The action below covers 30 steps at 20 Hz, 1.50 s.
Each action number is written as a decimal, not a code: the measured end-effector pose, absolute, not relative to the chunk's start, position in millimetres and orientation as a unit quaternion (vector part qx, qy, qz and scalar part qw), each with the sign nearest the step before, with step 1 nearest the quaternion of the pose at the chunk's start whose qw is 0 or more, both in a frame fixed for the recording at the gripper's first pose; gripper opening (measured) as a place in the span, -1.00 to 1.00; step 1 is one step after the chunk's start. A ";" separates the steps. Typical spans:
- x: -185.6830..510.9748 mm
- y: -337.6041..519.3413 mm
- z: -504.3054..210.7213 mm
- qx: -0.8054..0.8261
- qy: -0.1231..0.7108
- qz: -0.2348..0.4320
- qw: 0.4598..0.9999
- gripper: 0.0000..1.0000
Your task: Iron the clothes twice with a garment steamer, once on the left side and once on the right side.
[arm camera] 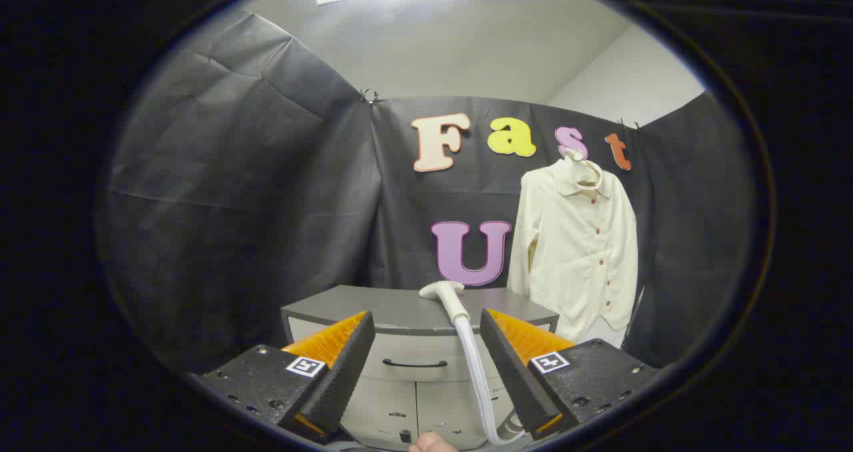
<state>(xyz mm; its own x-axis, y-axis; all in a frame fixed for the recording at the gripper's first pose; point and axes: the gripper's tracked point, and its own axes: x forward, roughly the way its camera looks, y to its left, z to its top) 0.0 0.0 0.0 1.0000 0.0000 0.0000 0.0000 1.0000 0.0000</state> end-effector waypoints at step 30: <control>25.3 -12.5 -11.2 -0.006 0.008 -0.005 1.000 0.93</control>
